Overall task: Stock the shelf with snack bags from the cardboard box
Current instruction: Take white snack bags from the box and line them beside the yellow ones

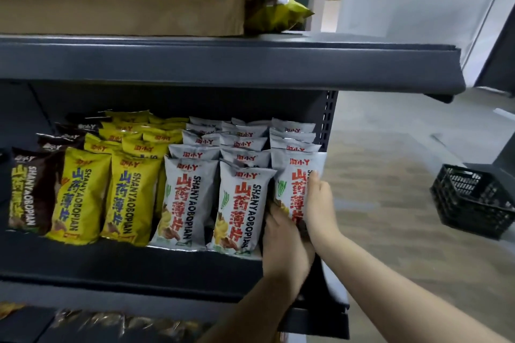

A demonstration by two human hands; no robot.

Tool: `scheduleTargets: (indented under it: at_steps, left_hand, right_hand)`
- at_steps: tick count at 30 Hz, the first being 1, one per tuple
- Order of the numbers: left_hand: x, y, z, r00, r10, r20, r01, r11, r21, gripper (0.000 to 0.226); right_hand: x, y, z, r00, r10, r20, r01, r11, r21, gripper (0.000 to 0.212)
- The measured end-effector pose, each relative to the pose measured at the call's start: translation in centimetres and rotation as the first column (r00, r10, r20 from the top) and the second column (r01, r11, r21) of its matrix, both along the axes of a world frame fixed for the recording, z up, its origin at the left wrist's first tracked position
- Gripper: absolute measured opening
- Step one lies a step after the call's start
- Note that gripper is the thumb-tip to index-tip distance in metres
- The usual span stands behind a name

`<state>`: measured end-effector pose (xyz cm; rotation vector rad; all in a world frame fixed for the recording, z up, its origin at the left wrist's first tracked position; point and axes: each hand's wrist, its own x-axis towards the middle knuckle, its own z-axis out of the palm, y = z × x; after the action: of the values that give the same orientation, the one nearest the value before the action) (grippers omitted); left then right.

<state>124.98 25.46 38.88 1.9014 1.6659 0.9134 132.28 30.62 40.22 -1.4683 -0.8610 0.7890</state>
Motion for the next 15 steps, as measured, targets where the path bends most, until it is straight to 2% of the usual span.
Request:
scheduleTargets:
  at_steps: [3,6,10,13,15]
  left_hand:
    - [0.0,0.0,-0.2,0.990,0.067,-0.125,-0.057,0.995,0.084,0.094]
    - [0.3,0.4,-1.0,0.973,0.150,-0.176,-0.122,0.980,0.159,0.096]
    - [0.3,0.3,-0.9,0.986,0.113,-0.121,-0.098,0.987,0.125,0.097]
    - [0.2,0.5,-0.7,0.966,0.194,-0.174,-0.154,0.963,0.220,0.102]
    - [0.3,0.6,-1.5,0.964,0.193,-0.183,-0.144,0.957,0.250,0.101]
  right_hand:
    - [0.2,0.2,0.6,1.000,0.008,-0.003,-0.008,0.999,-0.047,0.084]
    - [0.3,-0.5,1.5,0.999,0.033,-0.041,-0.036,0.997,-0.070,0.071]
    - [0.4,-0.8,2.5,0.988,0.154,-0.006,-0.153,0.988,0.027,0.071]
    - [0.2,-0.5,3.4,0.990,0.123,0.062,-0.131,0.978,0.164,0.046]
    - [0.0,-0.2,3.5,0.990,0.107,0.097,-0.123,0.977,0.173,0.047]
